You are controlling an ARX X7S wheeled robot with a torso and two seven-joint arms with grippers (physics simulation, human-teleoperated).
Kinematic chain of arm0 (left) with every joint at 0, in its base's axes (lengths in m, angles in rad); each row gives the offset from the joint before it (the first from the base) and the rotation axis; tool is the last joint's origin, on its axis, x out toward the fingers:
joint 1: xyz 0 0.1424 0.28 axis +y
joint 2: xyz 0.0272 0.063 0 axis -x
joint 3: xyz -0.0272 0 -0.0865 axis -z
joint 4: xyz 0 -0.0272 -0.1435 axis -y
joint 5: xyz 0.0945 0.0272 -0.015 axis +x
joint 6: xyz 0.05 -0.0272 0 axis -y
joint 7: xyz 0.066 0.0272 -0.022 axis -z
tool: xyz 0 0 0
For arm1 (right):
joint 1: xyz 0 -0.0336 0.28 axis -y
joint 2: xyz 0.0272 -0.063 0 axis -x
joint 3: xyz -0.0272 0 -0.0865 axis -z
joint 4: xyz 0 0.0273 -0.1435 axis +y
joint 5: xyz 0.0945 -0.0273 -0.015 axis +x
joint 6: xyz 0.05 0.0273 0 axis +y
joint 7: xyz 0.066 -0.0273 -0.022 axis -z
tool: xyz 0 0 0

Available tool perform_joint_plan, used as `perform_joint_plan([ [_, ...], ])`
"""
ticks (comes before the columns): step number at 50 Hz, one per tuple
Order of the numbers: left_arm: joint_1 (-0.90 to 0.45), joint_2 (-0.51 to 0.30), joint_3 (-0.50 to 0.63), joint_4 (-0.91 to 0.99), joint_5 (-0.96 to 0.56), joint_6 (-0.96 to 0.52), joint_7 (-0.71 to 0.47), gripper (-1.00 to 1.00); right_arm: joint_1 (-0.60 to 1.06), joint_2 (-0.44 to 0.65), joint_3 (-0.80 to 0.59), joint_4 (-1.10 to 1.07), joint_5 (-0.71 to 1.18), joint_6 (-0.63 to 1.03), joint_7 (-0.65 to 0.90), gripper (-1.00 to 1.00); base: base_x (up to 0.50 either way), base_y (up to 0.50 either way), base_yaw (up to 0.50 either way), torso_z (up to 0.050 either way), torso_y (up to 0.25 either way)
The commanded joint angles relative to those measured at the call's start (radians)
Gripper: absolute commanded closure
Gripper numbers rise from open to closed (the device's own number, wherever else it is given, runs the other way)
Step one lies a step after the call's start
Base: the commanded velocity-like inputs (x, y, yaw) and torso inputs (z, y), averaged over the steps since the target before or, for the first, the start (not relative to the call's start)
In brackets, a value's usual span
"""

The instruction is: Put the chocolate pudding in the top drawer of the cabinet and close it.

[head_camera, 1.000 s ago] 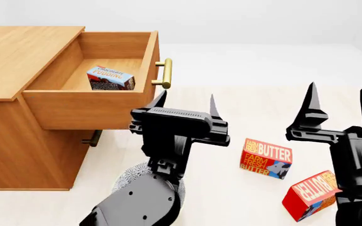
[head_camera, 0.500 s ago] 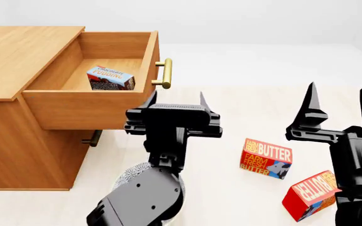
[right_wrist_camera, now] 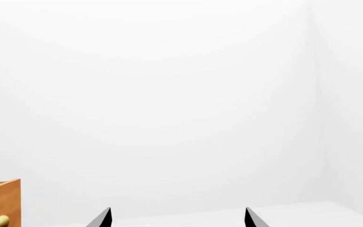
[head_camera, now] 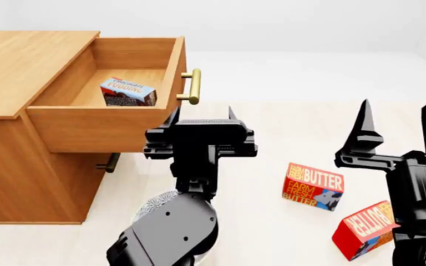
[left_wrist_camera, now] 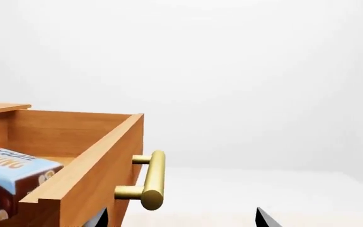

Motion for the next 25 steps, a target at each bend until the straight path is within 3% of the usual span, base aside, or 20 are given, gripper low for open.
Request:
perform_joint_plan([
  [1, -0.002, 0.002, -0.005, -0.017, 0.012, -0.021, -0.056, -1.0, -0.004, 0.004, 0.004, -0.004, -0.001, 0.002, -0.001, -1.0, 0.0, 0.0, 0.0, 0.0, 0.0],
  [25, -0.015, 0.006, -0.023, -0.019, 0.048, -0.088, -0.201, -1.0, 0.003, 0.002, 0.017, -0.009, 0.013, 0.019, -0.011, -1.0, 0.0, 0.0, 0.0, 0.0, 0.0],
])
